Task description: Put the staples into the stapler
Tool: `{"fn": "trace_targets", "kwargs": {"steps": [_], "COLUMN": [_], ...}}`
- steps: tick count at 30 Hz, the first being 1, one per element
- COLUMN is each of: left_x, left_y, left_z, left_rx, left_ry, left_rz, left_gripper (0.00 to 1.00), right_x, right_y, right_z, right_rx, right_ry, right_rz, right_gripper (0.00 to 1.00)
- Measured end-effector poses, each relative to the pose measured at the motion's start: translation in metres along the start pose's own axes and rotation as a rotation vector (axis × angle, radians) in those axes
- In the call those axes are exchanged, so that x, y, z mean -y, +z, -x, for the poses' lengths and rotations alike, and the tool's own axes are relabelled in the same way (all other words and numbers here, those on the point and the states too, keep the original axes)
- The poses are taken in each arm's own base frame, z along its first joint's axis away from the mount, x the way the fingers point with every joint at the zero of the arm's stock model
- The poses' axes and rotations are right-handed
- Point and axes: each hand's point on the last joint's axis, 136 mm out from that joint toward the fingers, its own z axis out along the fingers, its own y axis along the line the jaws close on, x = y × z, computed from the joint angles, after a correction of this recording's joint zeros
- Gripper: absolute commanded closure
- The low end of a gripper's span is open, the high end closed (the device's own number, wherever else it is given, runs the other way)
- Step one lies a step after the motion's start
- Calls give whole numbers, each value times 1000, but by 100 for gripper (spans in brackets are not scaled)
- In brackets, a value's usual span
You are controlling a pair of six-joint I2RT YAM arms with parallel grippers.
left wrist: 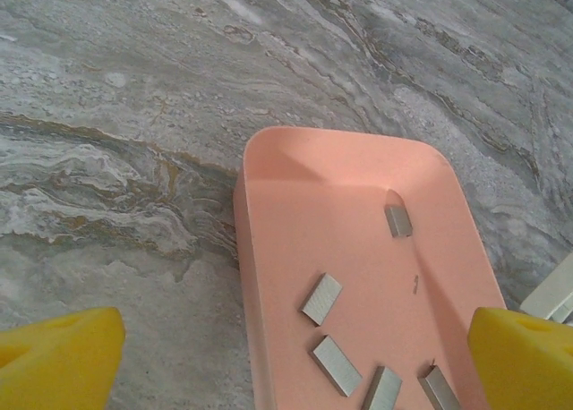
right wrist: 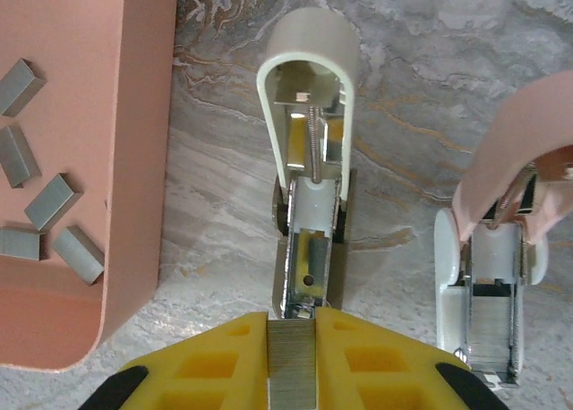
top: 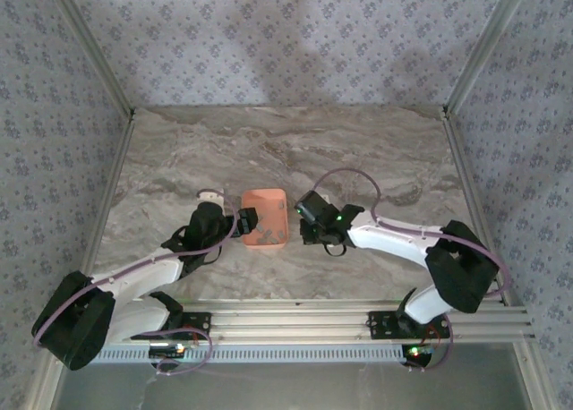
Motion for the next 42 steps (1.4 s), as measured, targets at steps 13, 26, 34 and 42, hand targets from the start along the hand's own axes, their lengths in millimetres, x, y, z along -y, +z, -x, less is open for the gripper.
{"fn": "trace_targets", "kwargs": {"steps": [13, 26, 34, 42], "left_x": [-5, -17, -18, -19], "left_y": [4, 5, 5, 5], "left_z": [-3, 5, 5, 6], "left_rx": [-8, 11, 7, 8], "left_ry": [1, -26, -29, -32], "left_rz": [20, 45, 41, 43], "left_gripper": [2, 2, 1, 2], "right_x": [-6, -1, 0, -1], "right_y": [14, 18, 23, 25], "right_z": [-1, -4, -6, -5], "right_rx": [-48, -80, -97, -95], "right_ry": [-7, -16, -21, -22], "right_rz": [-67, -126, -141, -145], "right_gripper": [83, 83, 82, 83]}}
